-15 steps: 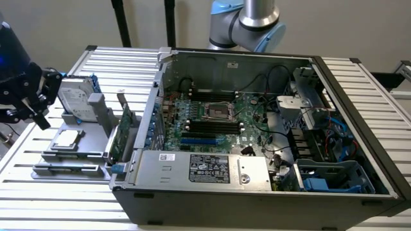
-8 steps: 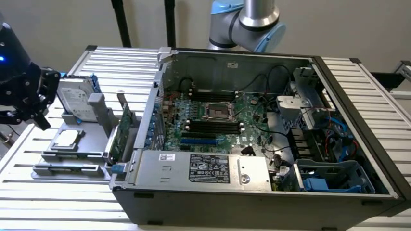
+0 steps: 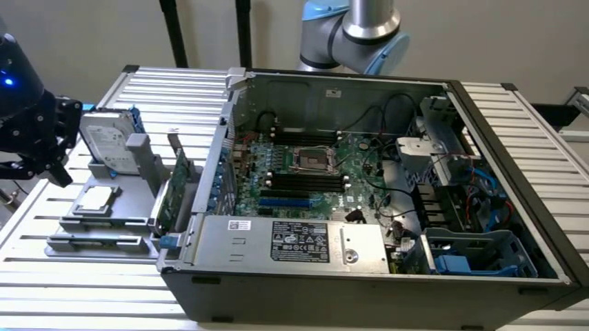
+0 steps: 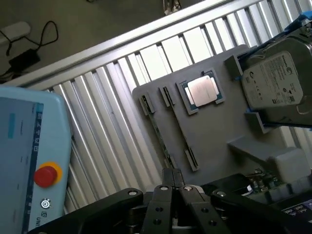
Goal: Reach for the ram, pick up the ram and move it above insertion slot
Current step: 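Pick up the ram and move it above insertion slot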
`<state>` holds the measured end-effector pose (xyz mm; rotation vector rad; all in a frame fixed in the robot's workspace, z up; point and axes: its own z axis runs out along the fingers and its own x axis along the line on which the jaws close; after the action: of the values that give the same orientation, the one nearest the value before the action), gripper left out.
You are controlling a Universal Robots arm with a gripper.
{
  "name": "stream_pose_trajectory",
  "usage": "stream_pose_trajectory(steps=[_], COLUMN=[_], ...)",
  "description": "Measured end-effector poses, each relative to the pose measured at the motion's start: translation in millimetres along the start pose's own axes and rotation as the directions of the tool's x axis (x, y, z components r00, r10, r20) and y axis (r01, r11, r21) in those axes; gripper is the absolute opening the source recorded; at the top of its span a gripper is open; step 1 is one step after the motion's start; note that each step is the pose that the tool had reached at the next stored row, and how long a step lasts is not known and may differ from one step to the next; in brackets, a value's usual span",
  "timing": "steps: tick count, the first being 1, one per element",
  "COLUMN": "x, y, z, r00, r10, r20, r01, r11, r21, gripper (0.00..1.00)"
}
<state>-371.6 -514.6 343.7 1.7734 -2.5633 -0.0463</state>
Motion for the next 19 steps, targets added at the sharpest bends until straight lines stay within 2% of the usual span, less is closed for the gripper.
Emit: stream_pose_trajectory(steps=[3,6,9,12,15,16,17,18,19], x=[0.0,0.0,0.0,-0.3,-0.2,-0.3,-0.3,-0.3,-0.3], y=[0.0,0.0,0.0,0.1,0.1,0.1,0.1,0.1,0.1], z=[0.2,0.4,0.5,0.6,0.6,0.5,0.6,0.6,0.6], r00=[0.9985,0.9939,0.9866,0.9766,0.9734,0.9731,0.9728,0.9728,0.9727], r10=[-0.054,-0.110,-0.163,-0.215,-0.229,-0.230,-0.231,-0.232,-0.232], r20=[-0.0022,-0.0043,-0.0064,-0.0083,-0.0089,-0.0090,-0.0090,-0.0090,-0.0091], r01=[0.054,0.110,0.163,0.215,0.229,0.230,0.231,0.232,0.232], r11=[0.9985,0.9940,0.9866,0.9767,0.9735,0.9731,0.9728,0.9728,0.9728], r21=[0.0001,0.0001,-0.0001,-0.0002,-0.0004,-0.0004,-0.0003,-0.0003,-0.0003], gripper=[0.11,0.11,0.11,0.11,0.11,0.17,0.17,0.24,0.24])
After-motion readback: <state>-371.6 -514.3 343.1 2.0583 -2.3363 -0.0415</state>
